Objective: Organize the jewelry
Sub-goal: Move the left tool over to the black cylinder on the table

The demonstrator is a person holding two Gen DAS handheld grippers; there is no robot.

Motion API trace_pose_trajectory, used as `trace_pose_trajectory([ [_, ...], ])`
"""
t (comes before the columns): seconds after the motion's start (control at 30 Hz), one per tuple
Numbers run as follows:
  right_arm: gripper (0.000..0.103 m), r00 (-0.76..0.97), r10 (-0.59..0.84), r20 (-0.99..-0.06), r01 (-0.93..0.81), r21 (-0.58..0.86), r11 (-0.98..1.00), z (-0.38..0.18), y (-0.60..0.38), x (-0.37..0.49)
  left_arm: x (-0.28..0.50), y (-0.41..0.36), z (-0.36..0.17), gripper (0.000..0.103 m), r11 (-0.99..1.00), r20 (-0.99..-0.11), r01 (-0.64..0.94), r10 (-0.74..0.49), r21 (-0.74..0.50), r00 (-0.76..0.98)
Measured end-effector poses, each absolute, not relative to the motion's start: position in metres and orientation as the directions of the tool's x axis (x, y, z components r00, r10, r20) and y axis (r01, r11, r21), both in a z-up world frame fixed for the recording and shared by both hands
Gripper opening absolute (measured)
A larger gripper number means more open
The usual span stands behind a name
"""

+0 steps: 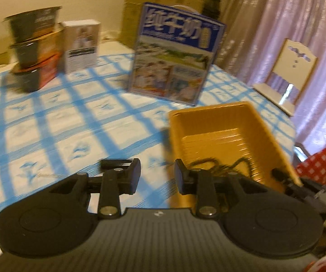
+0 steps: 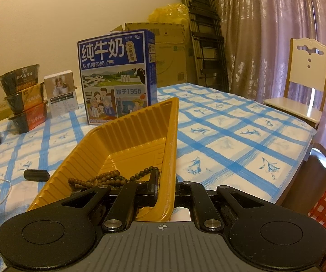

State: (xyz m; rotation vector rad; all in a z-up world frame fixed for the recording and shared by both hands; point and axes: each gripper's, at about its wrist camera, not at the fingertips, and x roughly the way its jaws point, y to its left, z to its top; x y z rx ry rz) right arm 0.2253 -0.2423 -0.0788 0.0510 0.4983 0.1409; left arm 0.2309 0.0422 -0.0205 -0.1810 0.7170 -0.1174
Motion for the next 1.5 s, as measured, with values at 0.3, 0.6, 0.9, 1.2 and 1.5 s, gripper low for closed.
trace_pose_trajectory([
  [0.3, 0.009, 0.87, 0.143, -0.472, -0.122, 0.075, 0.99, -0.078, -0.242, 0.224, 0.18, 0.088, -0.043, 0.029, 0.98, -0.697, -0.105, -0.043, -0.168, 0.716],
  [0.6, 0.009, 0.869, 0.14, -0.475, -0.119, 0.075, 0.99, -0.078, -0.242, 0.222, 0.131, 0.121, -0.06, 0.029, 0.963, -0.737, -0.224, 0.043, -0.149, 0.675],
  [0.9, 0.009, 0.867, 0.135, -0.48, -0.115, 0.072, 0.991, -0.078, -0.241, 0.219, 0.108, 0.133, -0.075, 0.029, 0.95, -0.766, -0.278, 0.074, -0.14, 0.638],
  [1.2, 0.009, 0.866, 0.133, -0.481, -0.113, 0.071, 0.991, -0.078, -0.24, 0.219, 0.138, 0.106, -0.083, 0.029, 0.983, -0.75, -0.16, 0.039, -0.09, 0.661],
  [1.5, 0.009, 0.859, 0.142, -0.493, -0.112, 0.089, 0.99, -0.082, -0.245, 0.221, 0.213, 0.077, -0.094, 0.039, 0.993, -0.684, 0.115, -0.056, 0.041, 0.727],
])
